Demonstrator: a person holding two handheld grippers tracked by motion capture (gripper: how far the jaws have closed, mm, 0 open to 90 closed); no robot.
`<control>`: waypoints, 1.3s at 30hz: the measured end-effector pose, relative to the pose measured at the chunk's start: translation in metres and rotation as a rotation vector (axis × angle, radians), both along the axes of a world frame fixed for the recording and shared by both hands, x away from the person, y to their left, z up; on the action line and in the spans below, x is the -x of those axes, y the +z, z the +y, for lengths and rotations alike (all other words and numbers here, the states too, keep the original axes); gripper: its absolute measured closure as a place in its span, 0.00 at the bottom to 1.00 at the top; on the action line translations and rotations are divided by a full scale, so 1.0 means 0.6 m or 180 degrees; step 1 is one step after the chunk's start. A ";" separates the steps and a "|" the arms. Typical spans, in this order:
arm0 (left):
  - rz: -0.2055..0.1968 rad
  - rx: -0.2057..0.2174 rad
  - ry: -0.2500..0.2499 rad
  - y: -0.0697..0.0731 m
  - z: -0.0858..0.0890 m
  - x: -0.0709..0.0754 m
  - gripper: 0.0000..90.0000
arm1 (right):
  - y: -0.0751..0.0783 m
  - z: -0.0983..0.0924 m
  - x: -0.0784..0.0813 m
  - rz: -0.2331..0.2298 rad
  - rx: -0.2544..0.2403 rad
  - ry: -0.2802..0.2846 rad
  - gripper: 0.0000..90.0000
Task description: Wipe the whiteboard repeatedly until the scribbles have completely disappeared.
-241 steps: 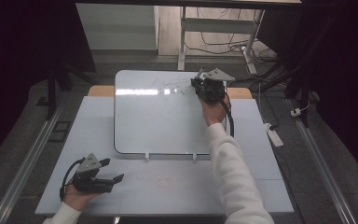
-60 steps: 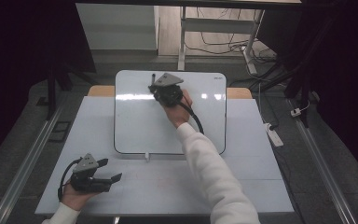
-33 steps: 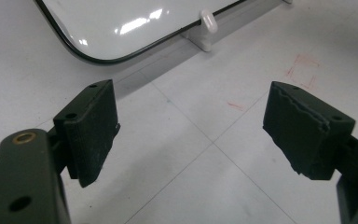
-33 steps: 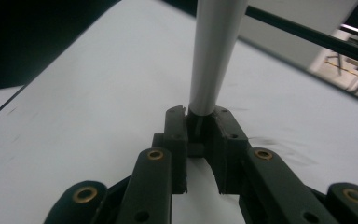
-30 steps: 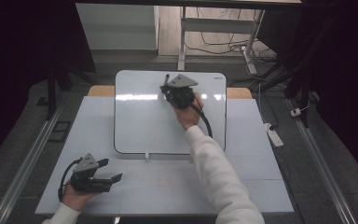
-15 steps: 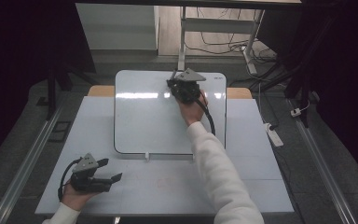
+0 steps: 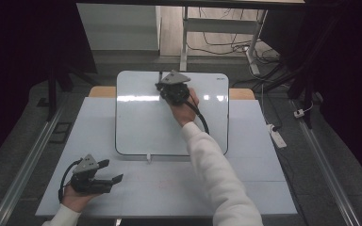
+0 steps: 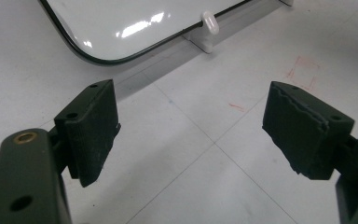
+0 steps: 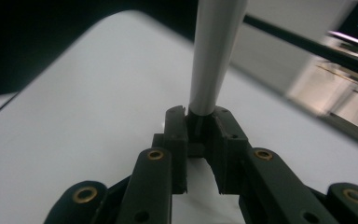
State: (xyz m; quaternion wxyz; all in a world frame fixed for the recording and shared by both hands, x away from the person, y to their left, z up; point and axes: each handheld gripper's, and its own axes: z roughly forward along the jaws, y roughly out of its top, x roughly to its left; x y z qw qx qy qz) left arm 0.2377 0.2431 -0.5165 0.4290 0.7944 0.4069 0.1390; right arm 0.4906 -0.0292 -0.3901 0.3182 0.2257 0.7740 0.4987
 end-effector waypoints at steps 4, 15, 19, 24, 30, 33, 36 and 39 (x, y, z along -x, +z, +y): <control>-0.0015 0.0001 -0.0009 0.002 0.000 0.000 0.22 | -0.008 -0.005 0.009 0.0147 -0.0112 0.0048 0.86; -0.0002 0.0000 -0.0002 0.002 -0.003 -0.002 0.22 | -0.026 -0.048 0.033 0.0057 -0.0147 -0.0164 0.86; -0.0003 -0.0019 -0.0004 0.001 -0.004 0.000 0.22 | -0.035 -0.041 0.041 0.0008 -0.0051 -0.0072 0.86; -0.0017 0.0004 0.0026 0.002 -0.002 0.000 0.22 | -0.026 -0.063 0.028 0.0044 -0.0280 -0.0280 0.86; -0.0014 -0.0005 0.0018 0.002 -0.001 0.002 0.22 | -0.039 -0.017 0.037 -0.0032 -0.0075 -0.0032 0.86; -0.0022 0.0010 0.0027 0.003 0.002 0.003 0.22 | -0.018 -0.052 0.017 -0.0063 -0.0263 -0.0352 0.86; -0.0010 0.0018 0.0017 0.002 0.002 0.000 0.22 | -0.020 -0.047 0.022 0.0014 -0.0224 -0.0233 0.86; -0.0002 0.0001 0.0009 0.001 0.000 0.000 0.22 | -0.032 -0.021 0.036 -0.0091 0.0129 0.0029 0.86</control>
